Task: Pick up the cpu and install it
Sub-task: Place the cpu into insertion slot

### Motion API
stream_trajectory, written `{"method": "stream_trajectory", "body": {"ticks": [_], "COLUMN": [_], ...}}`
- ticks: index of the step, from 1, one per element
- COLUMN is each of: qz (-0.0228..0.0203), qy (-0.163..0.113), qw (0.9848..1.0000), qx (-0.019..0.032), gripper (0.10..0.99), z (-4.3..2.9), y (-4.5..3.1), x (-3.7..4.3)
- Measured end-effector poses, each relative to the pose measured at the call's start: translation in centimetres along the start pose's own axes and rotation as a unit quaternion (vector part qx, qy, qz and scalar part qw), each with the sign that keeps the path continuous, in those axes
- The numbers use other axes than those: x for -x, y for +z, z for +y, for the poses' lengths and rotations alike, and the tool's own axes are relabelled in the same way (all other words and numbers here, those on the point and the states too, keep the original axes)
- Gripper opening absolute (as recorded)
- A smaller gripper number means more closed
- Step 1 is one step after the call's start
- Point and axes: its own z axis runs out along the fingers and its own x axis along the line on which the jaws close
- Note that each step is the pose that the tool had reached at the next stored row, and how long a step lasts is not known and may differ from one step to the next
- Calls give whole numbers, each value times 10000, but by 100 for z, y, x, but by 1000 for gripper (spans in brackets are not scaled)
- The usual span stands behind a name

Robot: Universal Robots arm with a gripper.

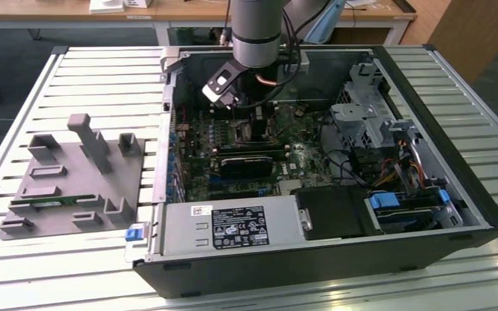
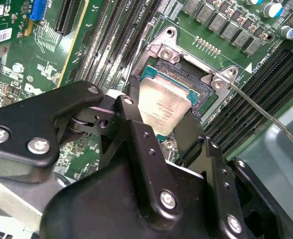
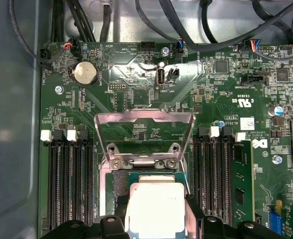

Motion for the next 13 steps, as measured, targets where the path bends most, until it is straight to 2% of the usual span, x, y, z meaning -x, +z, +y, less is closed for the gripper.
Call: {"method": "stream_trajectory", "body": {"ticks": [7,13], "qz": [1,0], "qy": [0,-2], "qw": [10000,10000], "qx": [1,0], "gripper": [529,529], "z": [-1,-1], "y": [63,49], "x": [-22,-29]}}
